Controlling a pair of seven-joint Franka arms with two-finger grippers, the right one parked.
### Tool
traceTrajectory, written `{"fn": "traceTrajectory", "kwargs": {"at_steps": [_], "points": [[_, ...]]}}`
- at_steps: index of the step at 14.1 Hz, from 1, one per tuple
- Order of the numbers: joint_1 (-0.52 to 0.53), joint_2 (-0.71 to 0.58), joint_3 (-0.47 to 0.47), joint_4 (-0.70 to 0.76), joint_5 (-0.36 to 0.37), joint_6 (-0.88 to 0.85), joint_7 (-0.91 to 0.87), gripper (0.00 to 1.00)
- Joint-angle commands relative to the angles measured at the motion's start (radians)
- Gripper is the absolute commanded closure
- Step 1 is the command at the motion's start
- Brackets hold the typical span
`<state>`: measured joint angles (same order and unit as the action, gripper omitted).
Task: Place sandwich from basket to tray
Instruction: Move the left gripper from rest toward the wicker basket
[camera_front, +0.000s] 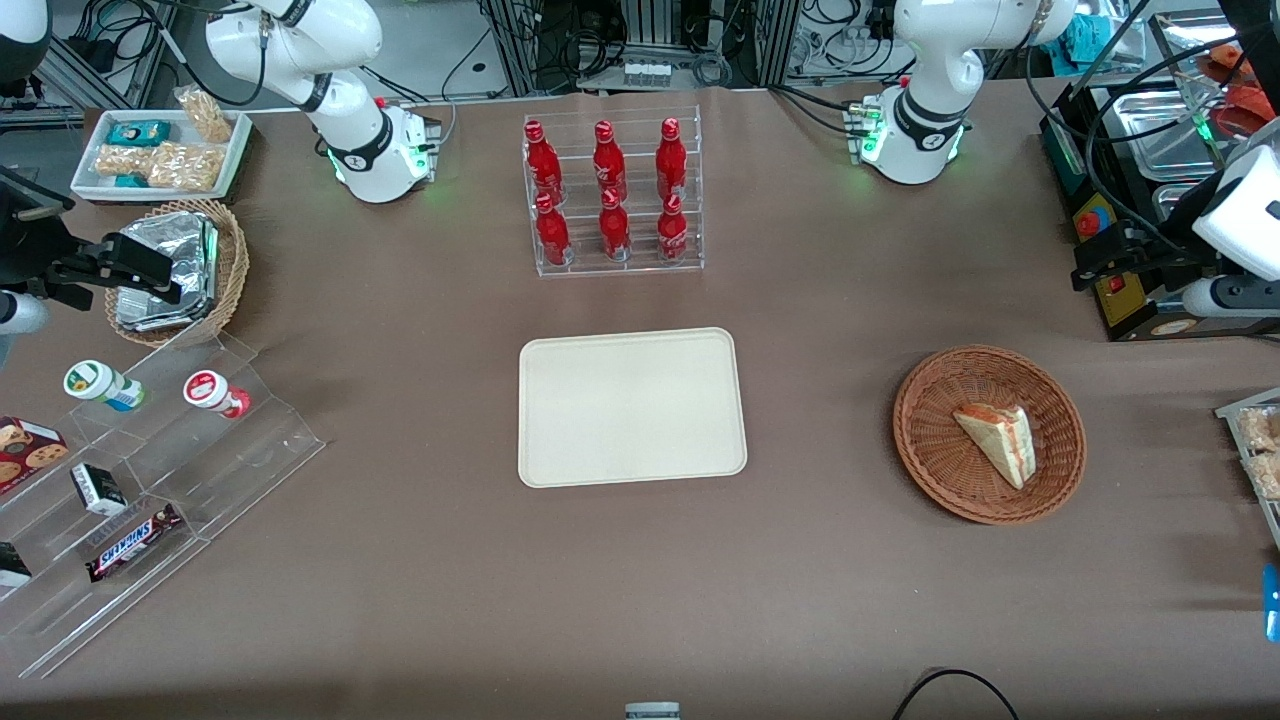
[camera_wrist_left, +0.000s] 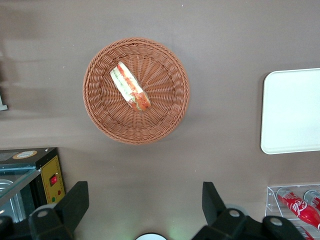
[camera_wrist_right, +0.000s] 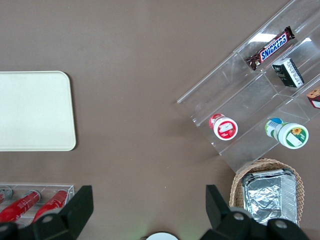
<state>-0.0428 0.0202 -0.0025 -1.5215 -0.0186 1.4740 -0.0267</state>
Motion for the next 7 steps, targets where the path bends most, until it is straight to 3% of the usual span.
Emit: {"fn": "traceTrajectory", "kwargs": {"at_steps": [1,7], "points": [[0.0,-0.003,-0.002,-0.002,-0.009,0.015,0.007,0.0],[0.003,-0.002,-0.001,-0.008,-0.004,0.017,0.007,0.0]]}}
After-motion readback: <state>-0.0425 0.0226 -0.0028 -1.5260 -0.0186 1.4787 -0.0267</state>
